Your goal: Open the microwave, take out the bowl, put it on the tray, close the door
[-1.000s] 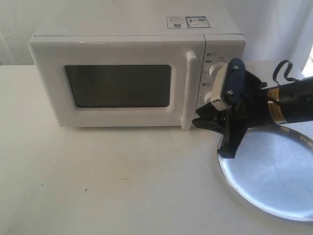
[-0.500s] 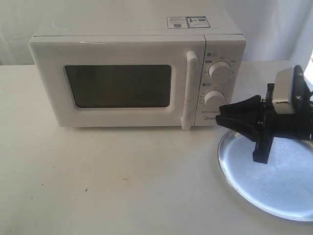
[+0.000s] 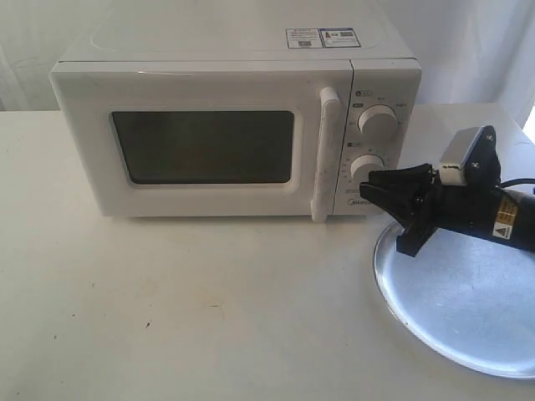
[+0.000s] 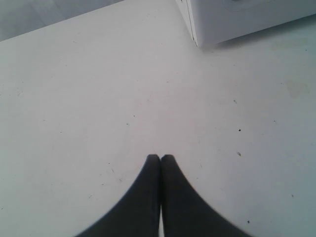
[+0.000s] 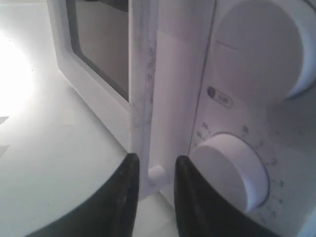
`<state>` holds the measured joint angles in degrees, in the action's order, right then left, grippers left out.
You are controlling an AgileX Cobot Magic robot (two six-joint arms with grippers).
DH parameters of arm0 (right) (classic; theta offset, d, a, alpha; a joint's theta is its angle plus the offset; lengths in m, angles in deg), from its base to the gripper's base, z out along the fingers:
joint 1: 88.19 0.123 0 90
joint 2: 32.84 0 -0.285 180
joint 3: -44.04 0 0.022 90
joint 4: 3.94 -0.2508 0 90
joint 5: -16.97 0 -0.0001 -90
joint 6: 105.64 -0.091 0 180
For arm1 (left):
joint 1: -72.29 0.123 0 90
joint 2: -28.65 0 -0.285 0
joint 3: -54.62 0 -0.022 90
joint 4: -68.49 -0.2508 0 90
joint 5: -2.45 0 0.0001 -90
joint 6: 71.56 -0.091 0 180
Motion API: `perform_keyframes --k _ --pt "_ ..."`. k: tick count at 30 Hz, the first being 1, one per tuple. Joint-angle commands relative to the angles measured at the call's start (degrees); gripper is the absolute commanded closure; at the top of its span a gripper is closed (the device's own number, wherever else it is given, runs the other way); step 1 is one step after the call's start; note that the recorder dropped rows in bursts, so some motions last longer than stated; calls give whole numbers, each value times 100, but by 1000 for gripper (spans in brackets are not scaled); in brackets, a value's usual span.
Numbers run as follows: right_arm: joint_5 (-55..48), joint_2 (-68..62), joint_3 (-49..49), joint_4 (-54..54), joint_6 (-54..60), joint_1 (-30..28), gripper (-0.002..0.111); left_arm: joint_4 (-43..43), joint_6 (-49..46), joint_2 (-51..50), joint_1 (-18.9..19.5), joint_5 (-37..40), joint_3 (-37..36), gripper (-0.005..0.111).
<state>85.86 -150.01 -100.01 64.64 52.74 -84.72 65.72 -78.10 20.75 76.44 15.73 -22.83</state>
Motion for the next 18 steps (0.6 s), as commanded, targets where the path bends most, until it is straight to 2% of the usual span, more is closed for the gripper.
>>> perform_keyframes --k 1,4,7,13,14,18 --pt "108 0 -213 -84 345 295 84 22 31 12 -21 5 24 107" --pt "108 0 -280 -452 858 591 84 22 31 12 -21 5 24 107" --pt "108 -15 -280 -1060 858 739 81 22 31 12 -21 5 24 107" --pt "108 -15 -366 -1172 831 743 51 22 31 12 -21 5 24 107" --pt "108 -15 -366 -1172 831 781 48 22 31 12 -21 5 24 107" --pt "-499 -15 -555 -1187 831 1239 47 22 31 12 -21 5 24 107"
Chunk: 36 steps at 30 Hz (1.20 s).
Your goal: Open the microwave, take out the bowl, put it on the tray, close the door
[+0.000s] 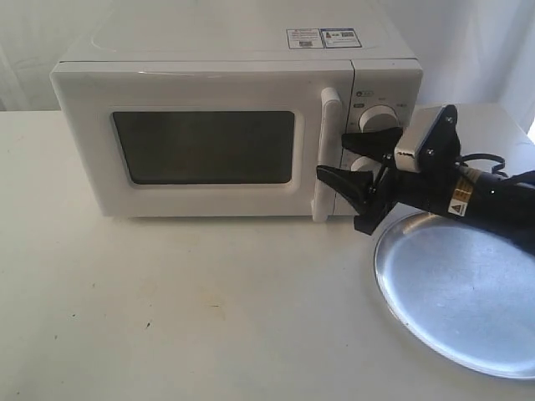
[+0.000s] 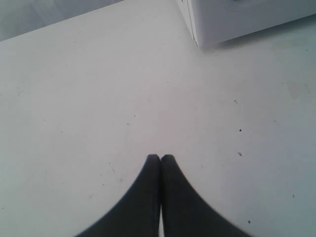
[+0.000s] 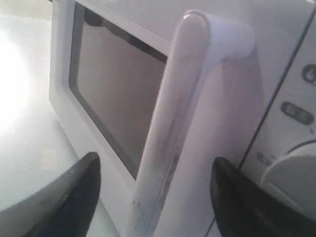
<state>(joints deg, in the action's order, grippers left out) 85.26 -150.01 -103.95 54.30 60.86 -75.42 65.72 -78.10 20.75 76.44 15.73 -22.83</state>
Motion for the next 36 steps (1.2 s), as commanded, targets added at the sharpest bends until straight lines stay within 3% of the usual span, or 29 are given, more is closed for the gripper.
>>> perform_keyframes --k 1,6,18,24,36 --pt "-726 -15 -246 -202 19 471 47 22 31 12 -21 5 24 107" --pt "-1118 -98 -444 -305 19 805 51 22 31 12 -21 5 24 107" --pt "-500 -567 -552 -361 581 916 106 22 31 12 -21 5 24 107" --pt "159 -567 -552 451 589 916 108 22 31 12 -21 5 24 107" --pt "168 -441 -552 1141 590 916 108 22 31 12 -21 5 24 107"
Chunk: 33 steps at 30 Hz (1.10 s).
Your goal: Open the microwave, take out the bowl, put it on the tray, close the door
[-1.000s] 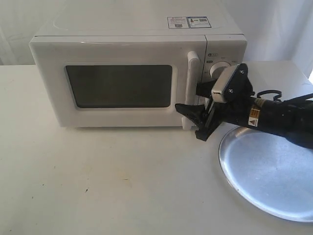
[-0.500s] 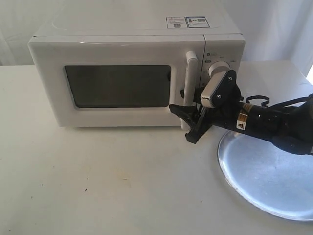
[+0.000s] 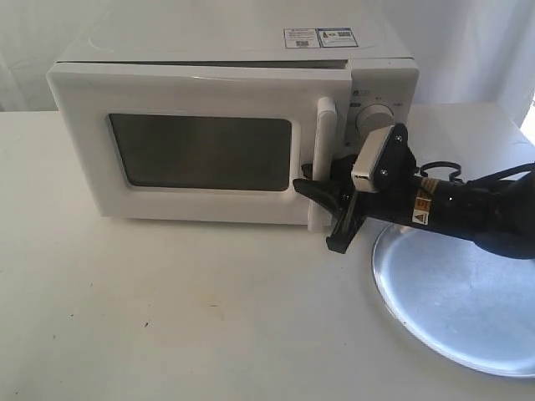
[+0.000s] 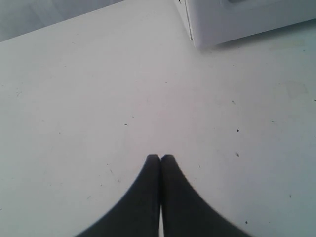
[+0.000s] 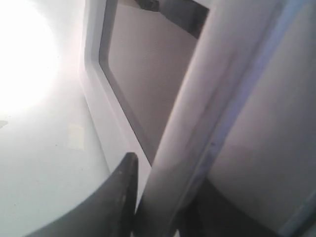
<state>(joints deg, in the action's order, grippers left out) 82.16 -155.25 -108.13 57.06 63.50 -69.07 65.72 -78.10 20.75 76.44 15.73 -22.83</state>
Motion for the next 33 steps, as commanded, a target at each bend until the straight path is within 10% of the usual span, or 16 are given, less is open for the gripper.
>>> perform_keyframes --k 1,8,17,33 --pt "477 94 -134 864 317 281 108 22 31 12 -21 5 24 107" --pt "477 185 -134 801 -314 281 106 22 31 12 -21 5 24 107" --pt "477 588 -114 1340 -1152 7 60 22 31 12 -21 5 24 107" --pt "-288 982 -114 3545 -2928 -666 70 22 31 12 -21 5 24 107"
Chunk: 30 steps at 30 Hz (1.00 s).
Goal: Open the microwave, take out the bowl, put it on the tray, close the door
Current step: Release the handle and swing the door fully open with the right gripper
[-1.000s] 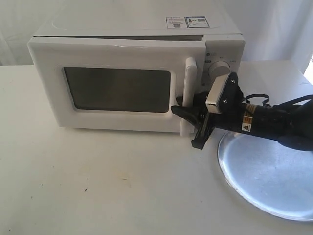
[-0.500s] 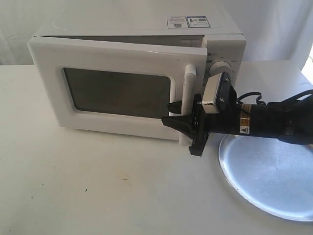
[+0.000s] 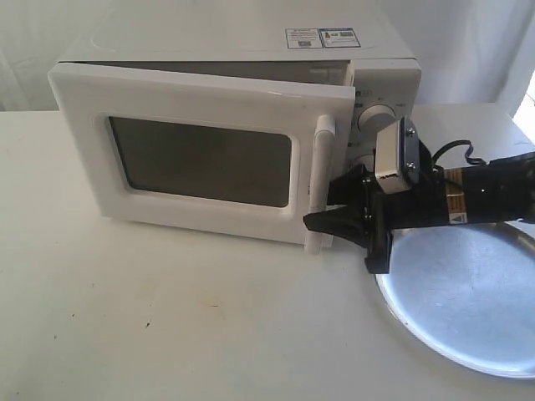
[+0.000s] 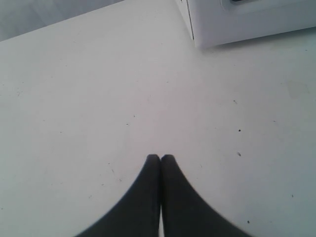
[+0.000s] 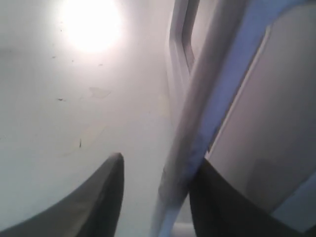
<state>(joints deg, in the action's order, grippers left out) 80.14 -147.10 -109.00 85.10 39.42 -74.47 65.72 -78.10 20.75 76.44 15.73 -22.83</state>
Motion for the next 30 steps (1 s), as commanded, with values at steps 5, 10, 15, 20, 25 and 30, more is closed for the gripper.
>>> perform_keyframes --k 5,10,15,20,25,30 --pt "-459 540 51 1090 -1115 -126 77 22 31 12 -21 5 24 107" --pt "-2086 1013 100 1090 -2544 -126 100 22 31 12 -21 5 24 107" --pt "-3779 1261 100 1090 -3282 -126 108 22 31 12 -21 5 24 107" --pt "-3893 1270 -121 563 -2509 -114 108 22 31 12 -21 5 24 107" --pt "-2875 1270 -374 -134 -2045 -114 108 22 31 12 -21 5 24 107" --pt "-1840 1270 -454 -530 -1586 -114 108 22 31 12 -21 5 24 107"
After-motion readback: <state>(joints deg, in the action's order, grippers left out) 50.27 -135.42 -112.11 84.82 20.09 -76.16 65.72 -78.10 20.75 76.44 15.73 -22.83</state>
